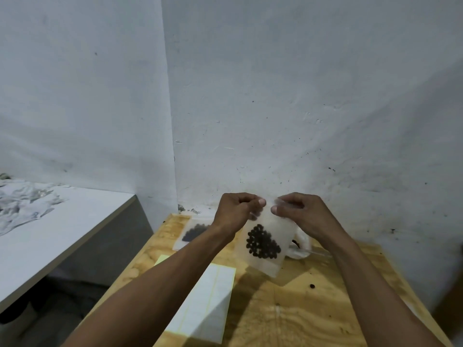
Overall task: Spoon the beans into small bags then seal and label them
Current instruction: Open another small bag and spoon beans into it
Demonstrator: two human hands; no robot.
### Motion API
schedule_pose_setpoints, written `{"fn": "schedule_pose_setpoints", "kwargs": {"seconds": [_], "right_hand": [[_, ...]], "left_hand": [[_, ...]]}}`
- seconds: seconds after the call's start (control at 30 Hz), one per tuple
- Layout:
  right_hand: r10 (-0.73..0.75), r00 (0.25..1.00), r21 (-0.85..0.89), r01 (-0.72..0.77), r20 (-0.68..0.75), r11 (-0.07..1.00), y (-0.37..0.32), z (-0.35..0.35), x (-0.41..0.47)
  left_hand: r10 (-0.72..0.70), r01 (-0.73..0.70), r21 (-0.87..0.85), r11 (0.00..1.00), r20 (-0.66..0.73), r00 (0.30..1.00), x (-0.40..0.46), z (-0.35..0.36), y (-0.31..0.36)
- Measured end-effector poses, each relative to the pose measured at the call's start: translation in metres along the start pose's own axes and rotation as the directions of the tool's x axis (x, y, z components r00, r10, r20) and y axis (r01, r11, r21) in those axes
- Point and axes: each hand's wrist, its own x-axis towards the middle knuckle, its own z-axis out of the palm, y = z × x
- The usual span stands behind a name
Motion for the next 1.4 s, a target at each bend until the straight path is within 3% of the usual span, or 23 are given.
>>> {"fn": "schedule_pose_setpoints", "kwargs": {"seconds": [0.27, 0.5, 0.7, 0.77, 0.87, 0.93, 1.0, 1.07, 1.27, 1.4], "right_hand": [[0.035, 0.999, 0.022, -0.034, -0.035, 0.999, -0.005, 0.013, 0.001], [0.089, 0.995, 0.096, -0.085, -0.034, 0.992, -0.008, 0.009, -0.001], [0.070, 0.966, 0.064, -0.055, -0.250, 0.996, -0.005, 0.022, 0.009], [0.128, 0.982, 0.137, -0.109, -0.137, 0.985, -0.001, 0.027, 0.008], [0.200, 0.960, 0.288, -0.251, 0.196, 0.924, 0.005, 0.053, 0.002], [0.219, 0.958, 0.402, -0.278, 0.186, 0.873, 0.012, 0.072, 0.007], [0.285, 0.950, 0.535, -0.308, 0.129, 0.786, 0.018, 0.088, 0.017], [0.335, 0.938, 0.572, -0.324, 0.091, 0.753, 0.019, 0.101, 0.028], [0.290, 0.957, 0.311, -0.270, -0.021, 0.911, 0.011, 0.148, 0.058], [0.272, 0.962, -0.055, -0.272, -0.020, 0.961, 0.017, 0.191, 0.064]], "left_hand": [[-0.056, 0.055, -0.021, 0.998, -0.009, 0.998, -0.001, 0.004, 0.000], [-0.066, 0.067, 0.004, 0.998, -0.143, 0.987, 0.010, -0.019, 0.010], [-0.098, 0.091, -0.043, 0.995, -0.177, 0.979, 0.018, -0.031, 0.019], [-0.092, 0.078, -0.084, 0.993, -0.176, 0.980, 0.017, -0.039, 0.022], [-0.130, 0.103, -0.175, 0.979, -0.151, 0.980, 0.018, -0.052, 0.022], [-0.240, 0.230, -0.116, 0.966, -0.079, 0.968, 0.019, -0.066, 0.017], [-0.367, 0.367, 0.057, 0.929, -0.006, 0.930, 0.018, -0.081, 0.008], [-0.376, 0.376, 0.130, 0.918, -0.020, 0.926, 0.017, -0.096, -0.001], [-0.322, 0.353, 0.118, 0.928, -0.220, 0.921, 0.031, -0.143, -0.024], [-0.278, 0.366, 0.346, 0.864, -0.279, 0.919, 0.036, -0.163, -0.061]]}}
